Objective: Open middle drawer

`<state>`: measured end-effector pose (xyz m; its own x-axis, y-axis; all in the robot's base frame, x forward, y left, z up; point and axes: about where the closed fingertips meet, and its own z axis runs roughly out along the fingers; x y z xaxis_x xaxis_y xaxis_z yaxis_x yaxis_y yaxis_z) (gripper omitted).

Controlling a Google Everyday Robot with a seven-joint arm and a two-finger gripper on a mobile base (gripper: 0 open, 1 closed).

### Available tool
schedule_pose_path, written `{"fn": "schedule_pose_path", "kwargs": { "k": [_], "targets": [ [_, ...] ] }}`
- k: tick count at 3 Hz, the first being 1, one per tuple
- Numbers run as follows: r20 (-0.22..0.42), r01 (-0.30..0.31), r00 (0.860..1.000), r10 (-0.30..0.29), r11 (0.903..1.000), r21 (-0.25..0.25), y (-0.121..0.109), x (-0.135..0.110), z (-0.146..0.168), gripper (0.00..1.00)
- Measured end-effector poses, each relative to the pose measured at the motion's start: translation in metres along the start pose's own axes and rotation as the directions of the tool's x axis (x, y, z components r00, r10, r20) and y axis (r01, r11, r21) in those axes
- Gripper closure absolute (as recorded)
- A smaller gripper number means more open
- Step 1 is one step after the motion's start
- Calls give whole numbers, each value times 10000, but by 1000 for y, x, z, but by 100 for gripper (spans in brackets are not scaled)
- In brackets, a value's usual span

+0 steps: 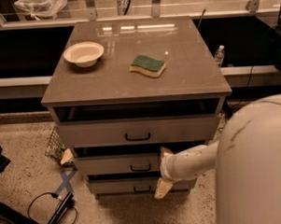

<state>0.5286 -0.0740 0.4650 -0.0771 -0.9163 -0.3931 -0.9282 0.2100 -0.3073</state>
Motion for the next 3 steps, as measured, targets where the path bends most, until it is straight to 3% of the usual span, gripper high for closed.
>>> {"fn": "schedule_pose_path", "kwargs": {
  "k": [2, 3],
  "targets": [
    [-428, 492, 9978, -513, 9976, -495, -14, 7, 38, 0],
    [-425, 355, 9983, -388, 9965, -758, -27, 17, 58, 0]
  ]
}}
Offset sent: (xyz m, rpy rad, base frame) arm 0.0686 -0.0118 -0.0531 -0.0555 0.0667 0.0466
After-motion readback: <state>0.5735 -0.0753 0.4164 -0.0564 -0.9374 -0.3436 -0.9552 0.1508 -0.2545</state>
